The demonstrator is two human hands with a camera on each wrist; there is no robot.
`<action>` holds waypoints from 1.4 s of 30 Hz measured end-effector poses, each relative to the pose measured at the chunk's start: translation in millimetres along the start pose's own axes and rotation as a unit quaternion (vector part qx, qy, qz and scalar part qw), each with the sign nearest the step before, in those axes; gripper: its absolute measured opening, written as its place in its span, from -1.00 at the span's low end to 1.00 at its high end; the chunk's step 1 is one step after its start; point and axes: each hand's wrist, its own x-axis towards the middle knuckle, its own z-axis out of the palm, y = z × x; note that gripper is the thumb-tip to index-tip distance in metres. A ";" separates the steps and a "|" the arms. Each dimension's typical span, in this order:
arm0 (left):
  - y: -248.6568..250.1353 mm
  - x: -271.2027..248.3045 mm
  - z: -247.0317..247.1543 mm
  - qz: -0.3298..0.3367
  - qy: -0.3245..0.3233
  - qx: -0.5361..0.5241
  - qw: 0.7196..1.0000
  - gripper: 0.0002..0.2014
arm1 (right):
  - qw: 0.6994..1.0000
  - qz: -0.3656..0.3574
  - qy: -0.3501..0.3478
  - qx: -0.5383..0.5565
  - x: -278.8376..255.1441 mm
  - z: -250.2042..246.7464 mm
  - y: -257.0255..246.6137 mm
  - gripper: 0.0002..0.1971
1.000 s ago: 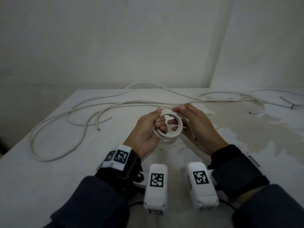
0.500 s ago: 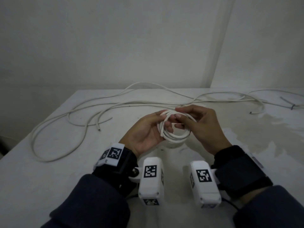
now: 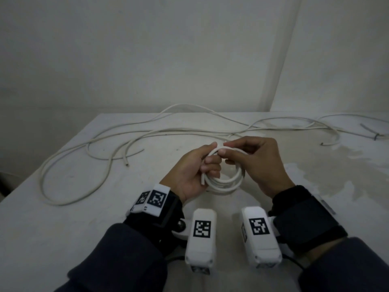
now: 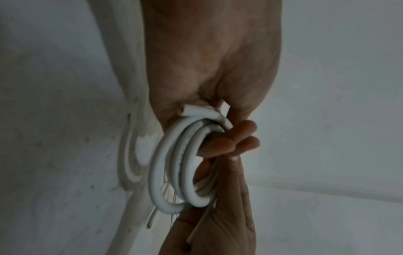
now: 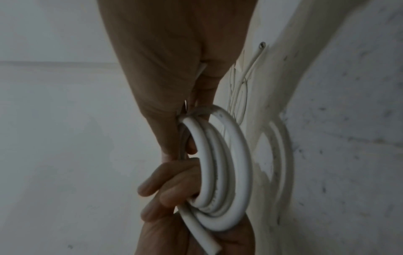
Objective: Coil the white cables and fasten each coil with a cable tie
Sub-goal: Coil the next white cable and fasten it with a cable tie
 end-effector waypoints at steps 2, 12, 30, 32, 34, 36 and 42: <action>-0.3 0.7 -1.3 0.011 0.002 -0.010 1.000 -0.73 | 1.000 -0.004 0.002 -0.015 1.1 0.1 -0.1 -0.86; 1.9 0.8 -0.6 0.028 0.064 0.017 0.997 -0.70 | 0.996 0.070 -0.042 0.022 2.0 5.4 0.1 -0.84; -0.2 3.6 -3.5 0.084 0.093 0.023 0.992 -0.64 | 0.992 -0.017 0.029 -0.120 8.9 -4.4 -4.0 -0.83; 0.1 3.9 -8.2 0.098 0.112 -0.001 0.989 -0.65 | 0.996 0.028 0.004 -0.090 6.7 -3.9 -4.6 -0.86; 0.0 4.8 -9.5 0.113 0.124 -0.009 0.986 -0.65 | 0.995 0.054 -0.017 -0.078 5.2 -5.2 -5.7 -0.88; -0.7 5.2 -9.2 0.129 0.133 -0.008 0.983 -0.66 | 0.994 0.082 -0.032 -0.060 4.1 -6.3 -6.3 -0.86; -3.5 5.9 -4.8 0.180 0.162 0.007 0.970 -0.65 | 0.987 0.152 -0.044 0.004 2.2 -2.8 -8.4 -0.82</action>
